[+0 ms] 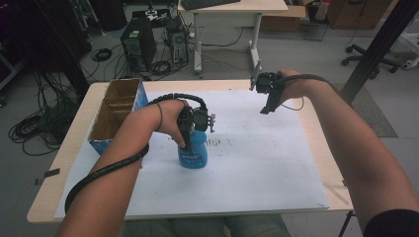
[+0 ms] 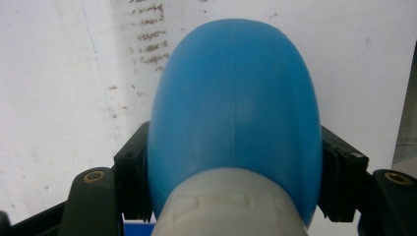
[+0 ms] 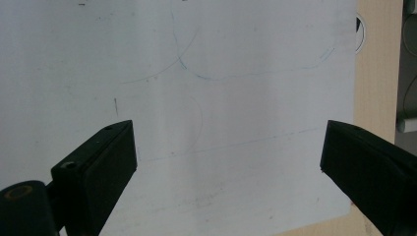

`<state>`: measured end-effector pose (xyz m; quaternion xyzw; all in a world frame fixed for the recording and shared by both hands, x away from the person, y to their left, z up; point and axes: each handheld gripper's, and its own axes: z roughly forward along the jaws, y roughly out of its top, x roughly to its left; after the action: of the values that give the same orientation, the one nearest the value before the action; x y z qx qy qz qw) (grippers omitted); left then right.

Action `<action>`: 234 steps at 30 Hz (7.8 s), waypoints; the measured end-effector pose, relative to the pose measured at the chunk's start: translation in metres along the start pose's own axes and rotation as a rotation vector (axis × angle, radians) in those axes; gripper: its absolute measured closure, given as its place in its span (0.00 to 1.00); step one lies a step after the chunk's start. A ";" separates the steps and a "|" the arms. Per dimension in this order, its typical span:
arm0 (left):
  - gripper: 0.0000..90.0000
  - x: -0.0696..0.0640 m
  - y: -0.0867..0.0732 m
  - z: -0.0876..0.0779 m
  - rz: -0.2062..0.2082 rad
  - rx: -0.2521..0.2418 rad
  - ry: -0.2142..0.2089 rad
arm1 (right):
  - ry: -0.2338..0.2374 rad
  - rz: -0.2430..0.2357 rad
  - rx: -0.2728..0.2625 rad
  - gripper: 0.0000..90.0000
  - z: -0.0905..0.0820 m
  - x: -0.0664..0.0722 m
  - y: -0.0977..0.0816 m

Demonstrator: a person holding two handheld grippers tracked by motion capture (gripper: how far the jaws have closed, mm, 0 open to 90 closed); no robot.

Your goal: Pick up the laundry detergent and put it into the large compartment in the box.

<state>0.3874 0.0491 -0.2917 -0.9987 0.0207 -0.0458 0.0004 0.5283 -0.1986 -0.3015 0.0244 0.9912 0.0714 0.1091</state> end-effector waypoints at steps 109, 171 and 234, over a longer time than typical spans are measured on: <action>0.42 0.032 -0.055 -0.187 -0.652 0.062 0.010 | -0.009 -0.021 -0.018 0.09 -0.010 0.004 0.000; 0.42 0.056 -0.176 -0.220 -1.493 0.099 0.076 | 0.005 -0.051 -0.023 0.10 -0.003 0.007 0.009; 0.42 0.061 -0.210 -0.132 -1.593 0.180 -0.026 | 0.021 -0.072 0.007 0.10 -0.004 0.005 0.020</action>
<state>0.4451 0.2569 -0.1540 -0.7100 -0.7022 -0.0221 0.0484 0.5235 -0.1796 -0.2953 -0.0118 0.9927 0.0642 0.1013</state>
